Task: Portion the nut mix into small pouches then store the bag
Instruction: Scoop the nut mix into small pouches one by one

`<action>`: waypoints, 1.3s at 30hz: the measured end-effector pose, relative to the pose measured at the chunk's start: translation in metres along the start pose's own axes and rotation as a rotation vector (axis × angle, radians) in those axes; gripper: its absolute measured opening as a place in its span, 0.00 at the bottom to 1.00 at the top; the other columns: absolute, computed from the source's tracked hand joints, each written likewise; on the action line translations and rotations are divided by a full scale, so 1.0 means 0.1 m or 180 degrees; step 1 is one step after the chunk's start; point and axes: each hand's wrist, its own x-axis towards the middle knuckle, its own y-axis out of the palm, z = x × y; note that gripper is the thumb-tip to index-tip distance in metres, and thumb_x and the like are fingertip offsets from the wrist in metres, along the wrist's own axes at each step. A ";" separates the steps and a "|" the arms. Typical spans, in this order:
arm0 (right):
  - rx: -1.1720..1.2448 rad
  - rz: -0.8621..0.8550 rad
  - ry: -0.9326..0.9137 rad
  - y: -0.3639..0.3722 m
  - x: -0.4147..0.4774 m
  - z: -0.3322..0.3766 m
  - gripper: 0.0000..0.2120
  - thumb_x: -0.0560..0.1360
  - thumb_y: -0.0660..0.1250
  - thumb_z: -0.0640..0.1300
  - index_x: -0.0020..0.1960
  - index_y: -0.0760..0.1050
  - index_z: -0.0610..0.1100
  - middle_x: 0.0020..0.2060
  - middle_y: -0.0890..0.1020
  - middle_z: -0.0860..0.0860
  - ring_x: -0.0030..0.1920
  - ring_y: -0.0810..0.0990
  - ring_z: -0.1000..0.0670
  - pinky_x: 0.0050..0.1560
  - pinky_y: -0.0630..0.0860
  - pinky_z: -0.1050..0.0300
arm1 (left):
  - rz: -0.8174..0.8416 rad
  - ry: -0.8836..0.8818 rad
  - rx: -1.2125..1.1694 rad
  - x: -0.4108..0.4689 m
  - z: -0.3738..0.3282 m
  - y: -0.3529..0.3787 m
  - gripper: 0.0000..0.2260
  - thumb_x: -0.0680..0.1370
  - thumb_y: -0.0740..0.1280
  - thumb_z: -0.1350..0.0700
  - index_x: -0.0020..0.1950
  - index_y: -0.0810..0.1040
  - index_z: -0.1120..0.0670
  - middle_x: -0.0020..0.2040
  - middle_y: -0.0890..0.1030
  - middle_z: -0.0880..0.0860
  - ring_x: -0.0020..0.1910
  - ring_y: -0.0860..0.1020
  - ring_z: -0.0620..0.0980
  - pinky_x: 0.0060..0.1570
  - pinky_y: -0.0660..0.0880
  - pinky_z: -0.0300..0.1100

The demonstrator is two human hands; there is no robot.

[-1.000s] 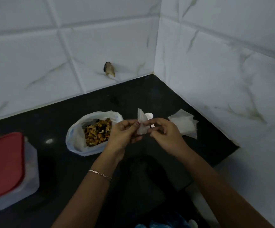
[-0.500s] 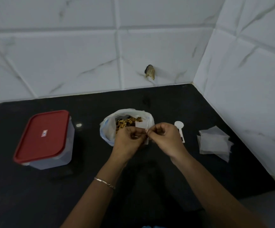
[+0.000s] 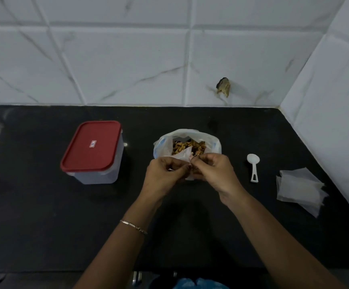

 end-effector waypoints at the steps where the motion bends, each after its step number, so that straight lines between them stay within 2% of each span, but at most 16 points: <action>1: -0.0019 0.0023 -0.0016 0.02 -0.01 -0.01 0.06 0.75 0.71 0.44 0.46 0.82 0.40 0.41 0.86 0.46 0.44 0.86 0.50 0.48 0.82 0.54 | 0.0009 -0.0014 0.0015 -0.02 0.01 -0.01 0.01 0.74 0.72 0.59 0.44 0.83 0.55 0.41 0.85 0.52 0.42 0.84 0.49 0.43 0.81 0.41; 3: -0.0079 0.0033 -0.0106 0.05 -0.04 -0.01 0.05 0.75 0.71 0.43 0.45 0.82 0.41 0.39 0.86 0.47 0.43 0.85 0.51 0.44 0.82 0.57 | -0.0004 -0.0033 0.0010 -0.06 0.04 -0.01 0.02 0.75 0.71 0.59 0.44 0.83 0.55 0.40 0.85 0.53 0.42 0.84 0.51 0.45 0.81 0.43; 7: 0.0238 0.0218 -0.0002 0.08 -0.11 0.00 0.03 0.76 0.69 0.38 0.45 0.81 0.39 0.37 0.85 0.49 0.39 0.85 0.54 0.37 0.79 0.64 | -0.0071 -0.0013 0.0001 -0.11 0.09 -0.03 0.03 0.76 0.70 0.59 0.47 0.82 0.57 0.40 0.85 0.53 0.42 0.83 0.49 0.42 0.80 0.40; 11: 0.0452 0.0314 0.0146 0.09 -0.12 -0.01 0.03 0.75 0.70 0.37 0.47 0.82 0.39 0.41 0.86 0.46 0.44 0.85 0.50 0.43 0.82 0.58 | -0.0100 0.0132 -0.0096 -0.15 0.13 -0.04 0.04 0.74 0.71 0.60 0.48 0.80 0.54 0.42 0.84 0.53 0.45 0.83 0.59 0.48 0.80 0.53; 13: 0.0548 0.0305 0.0226 0.08 -0.11 -0.02 0.04 0.74 0.71 0.38 0.47 0.82 0.39 0.43 0.86 0.45 0.46 0.85 0.50 0.46 0.82 0.57 | -0.0130 0.0195 -0.0259 -0.16 0.14 -0.04 0.06 0.74 0.71 0.61 0.50 0.79 0.54 0.45 0.84 0.53 0.45 0.84 0.54 0.47 0.81 0.48; 15: 0.0655 0.0311 0.0286 0.08 -0.11 -0.02 0.04 0.74 0.70 0.37 0.48 0.82 0.39 0.43 0.86 0.45 0.46 0.86 0.50 0.44 0.82 0.58 | -0.0190 0.0170 -0.0481 -0.16 0.14 -0.04 0.07 0.75 0.70 0.62 0.53 0.79 0.56 0.49 0.83 0.55 0.43 0.83 0.48 0.43 0.80 0.40; 17: 0.0688 0.0346 0.0302 0.08 -0.12 -0.02 0.04 0.75 0.70 0.37 0.48 0.82 0.39 0.42 0.86 0.45 0.45 0.86 0.50 0.42 0.81 0.60 | -0.0250 0.0057 -0.0662 -0.16 0.13 -0.05 0.07 0.77 0.69 0.61 0.54 0.80 0.56 0.48 0.83 0.56 0.40 0.83 0.46 0.41 0.79 0.37; 22: 0.0660 0.0391 0.0294 0.12 -0.13 -0.02 0.04 0.75 0.69 0.37 0.48 0.82 0.39 0.44 0.86 0.44 0.47 0.86 0.48 0.46 0.82 0.57 | -0.0372 0.0051 -0.0558 -0.14 0.14 -0.07 0.05 0.76 0.70 0.55 0.49 0.82 0.55 0.43 0.84 0.55 0.38 0.82 0.46 0.39 0.78 0.37; 26: 0.0484 0.0292 0.0180 0.14 -0.14 0.00 0.03 0.75 0.70 0.38 0.47 0.82 0.40 0.42 0.86 0.45 0.45 0.86 0.50 0.44 0.82 0.60 | -0.0415 0.0110 -0.0582 -0.12 0.15 -0.09 0.05 0.76 0.71 0.56 0.46 0.83 0.57 0.39 0.84 0.56 0.37 0.82 0.47 0.38 0.78 0.37; 28: 0.0422 0.0273 0.0129 0.14 -0.14 0.00 0.03 0.75 0.70 0.37 0.46 0.82 0.40 0.40 0.86 0.46 0.44 0.86 0.51 0.43 0.81 0.61 | -0.0424 0.0108 -0.0556 -0.11 0.15 -0.08 0.05 0.76 0.70 0.57 0.46 0.83 0.58 0.39 0.84 0.56 0.37 0.83 0.48 0.38 0.79 0.38; 32: 0.0277 0.0294 0.0024 0.14 -0.15 0.00 0.03 0.73 0.71 0.37 0.47 0.82 0.40 0.41 0.86 0.47 0.45 0.86 0.52 0.44 0.81 0.61 | -0.0449 0.0048 -0.0484 -0.08 0.17 -0.09 0.05 0.76 0.70 0.57 0.46 0.83 0.58 0.41 0.85 0.57 0.42 0.84 0.54 0.46 0.82 0.47; 36: 0.0286 0.0223 0.0036 0.14 -0.13 -0.01 0.05 0.73 0.73 0.42 0.47 0.83 0.40 0.41 0.86 0.46 0.45 0.85 0.51 0.47 0.82 0.59 | -0.0262 0.0065 -0.0385 -0.06 0.16 -0.12 0.06 0.78 0.68 0.58 0.49 0.82 0.59 0.43 0.85 0.57 0.45 0.84 0.54 0.46 0.82 0.46; 39: 0.0288 0.0103 0.0081 0.14 -0.09 -0.04 0.08 0.73 0.73 0.44 0.48 0.82 0.40 0.41 0.86 0.45 0.45 0.86 0.50 0.47 0.82 0.57 | -0.0235 0.0163 -0.0144 -0.06 0.15 -0.09 0.04 0.77 0.68 0.57 0.48 0.82 0.56 0.43 0.85 0.55 0.45 0.84 0.55 0.47 0.82 0.47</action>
